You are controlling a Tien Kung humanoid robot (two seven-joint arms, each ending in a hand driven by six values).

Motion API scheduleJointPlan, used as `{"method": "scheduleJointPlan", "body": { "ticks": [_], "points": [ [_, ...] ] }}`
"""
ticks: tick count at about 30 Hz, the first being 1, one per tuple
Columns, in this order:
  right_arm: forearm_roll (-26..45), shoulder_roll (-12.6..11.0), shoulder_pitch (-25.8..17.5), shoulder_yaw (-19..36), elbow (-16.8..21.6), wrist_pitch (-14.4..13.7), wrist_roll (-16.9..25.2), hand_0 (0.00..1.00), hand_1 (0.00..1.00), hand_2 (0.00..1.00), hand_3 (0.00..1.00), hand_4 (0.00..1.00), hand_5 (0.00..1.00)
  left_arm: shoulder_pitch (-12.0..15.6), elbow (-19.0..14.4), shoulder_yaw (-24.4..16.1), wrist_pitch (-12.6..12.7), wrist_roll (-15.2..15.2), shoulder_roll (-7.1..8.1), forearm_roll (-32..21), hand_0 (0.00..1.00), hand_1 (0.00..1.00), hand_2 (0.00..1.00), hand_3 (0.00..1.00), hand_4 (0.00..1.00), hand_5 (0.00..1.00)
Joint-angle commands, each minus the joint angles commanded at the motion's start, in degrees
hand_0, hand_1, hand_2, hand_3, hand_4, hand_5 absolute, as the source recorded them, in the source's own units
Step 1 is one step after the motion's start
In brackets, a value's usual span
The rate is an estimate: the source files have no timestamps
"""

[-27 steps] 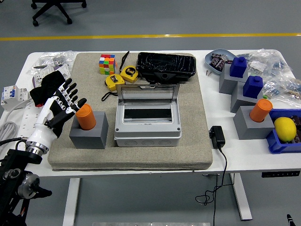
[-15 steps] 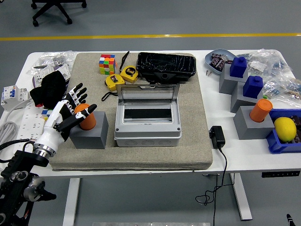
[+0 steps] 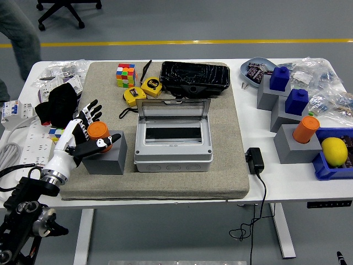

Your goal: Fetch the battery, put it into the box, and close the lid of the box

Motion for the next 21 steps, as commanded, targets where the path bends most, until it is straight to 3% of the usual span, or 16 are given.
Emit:
{"method": "scheduleJointPlan", "body": {
  "ticks": [1,6,7,21],
  "points": [
    [-0.1,0.0,0.0,0.1,0.0,0.0,0.0,0.814,0.511,0.575,0.956,0.998,0.998,0.0,0.1,0.3,0.2,-0.2,0.01,-0.2,0.938,0.935,0.880,0.843,0.998,0.002],
    [-0.2,0.0,0.0,0.2,0.0,0.0,-0.1,0.814,0.511,0.575,0.956,0.998,0.998,-0.3,0.4,1.7,1.8,-1.1,0.06,-1.2,0.938,0.935,0.880,0.843,0.998,0.002],
    [-0.2,-0.1,0.0,0.2,0.0,0.0,-0.1,0.814,0.511,0.575,0.951,0.998,0.998,-0.4,0.4,2.0,2.1,-1.3,0.11,-1.4,0.887,0.872,0.745,0.705,0.998,0.002],
    [-0.3,0.0,0.1,0.5,0.0,0.1,-0.1,0.814,0.511,0.574,0.947,0.998,0.998,-1.2,1.4,5.7,5.0,-2.9,0.14,-3.6,0.812,0.822,0.697,0.671,0.998,0.002]
  ]
}}
